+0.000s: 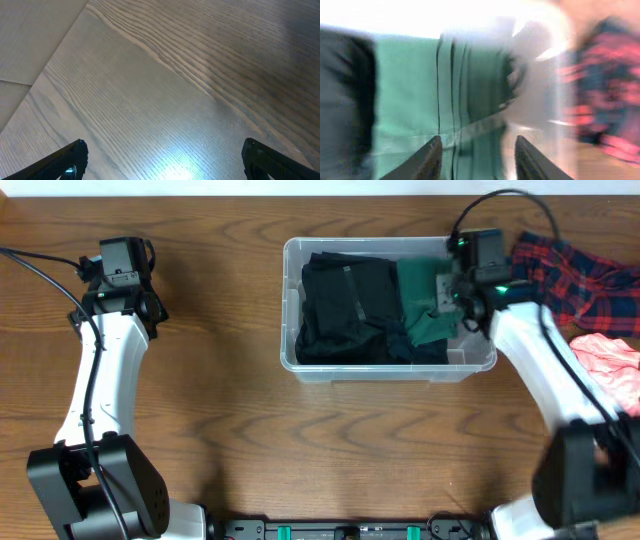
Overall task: Pack container
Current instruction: 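Release the green garment and move the right gripper right, then lower the right gripper onto the pink garment and grasp it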
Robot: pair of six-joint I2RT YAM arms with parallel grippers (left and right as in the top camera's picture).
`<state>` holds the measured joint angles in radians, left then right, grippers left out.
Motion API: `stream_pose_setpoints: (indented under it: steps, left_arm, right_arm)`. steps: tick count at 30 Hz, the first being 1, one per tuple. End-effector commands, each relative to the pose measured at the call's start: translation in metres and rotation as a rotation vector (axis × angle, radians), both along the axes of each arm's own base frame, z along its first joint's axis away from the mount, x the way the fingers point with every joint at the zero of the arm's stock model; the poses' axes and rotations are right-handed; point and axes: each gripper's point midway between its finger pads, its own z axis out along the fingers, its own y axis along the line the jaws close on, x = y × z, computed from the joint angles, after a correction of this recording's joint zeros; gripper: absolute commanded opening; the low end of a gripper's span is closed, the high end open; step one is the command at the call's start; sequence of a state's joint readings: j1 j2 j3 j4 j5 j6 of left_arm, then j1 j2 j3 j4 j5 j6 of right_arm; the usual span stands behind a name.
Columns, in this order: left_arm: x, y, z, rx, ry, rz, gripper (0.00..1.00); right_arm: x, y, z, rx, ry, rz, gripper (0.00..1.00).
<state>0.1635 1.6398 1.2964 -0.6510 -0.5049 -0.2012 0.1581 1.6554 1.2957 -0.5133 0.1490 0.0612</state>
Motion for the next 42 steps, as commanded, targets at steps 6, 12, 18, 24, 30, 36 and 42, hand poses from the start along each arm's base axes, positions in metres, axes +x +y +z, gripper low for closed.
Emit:
stream_pose_setpoints:
  steps: [6, 12, 18, 24, 30, 36, 42]
  left_arm:
    - [0.0, 0.004, 0.011, 0.021, -0.015, 0.004, 0.98]
    - [0.0, 0.004, 0.011, 0.021, -0.015, 0.004, 0.98]
    - [0.0, 0.004, 0.011, 0.021, -0.015, 0.004, 0.98]
    - [0.0, 0.004, 0.011, 0.021, -0.015, 0.004, 0.98]
    - [0.0, 0.004, 0.011, 0.021, -0.015, 0.004, 0.98]
    - [0.0, 0.004, 0.011, 0.021, -0.015, 0.004, 0.98]
    - [0.0, 0.004, 0.011, 0.021, -0.015, 0.004, 0.98]
  right_arm:
    - [-0.047, -0.097, 0.069, 0.082, -0.091, -0.432, 0.46]
    - [-0.092, -0.18, 0.04, 0.155, 0.045, -0.692, 0.49]
    - [-0.128, -0.248, 0.016, 0.186, 0.115, -0.92, 0.49]
    - [-0.156, -0.287, -0.023, 0.247, 0.207, -1.121, 0.71]
    - [-0.173, -0.299, -0.07, 0.291, 0.339, -1.236, 0.93]
    - [-0.184, -0.303, -0.117, 0.312, 0.465, -1.291, 0.99]
    - [-0.196, -0.301, -0.153, 0.331, 0.57, -1.344, 0.99]
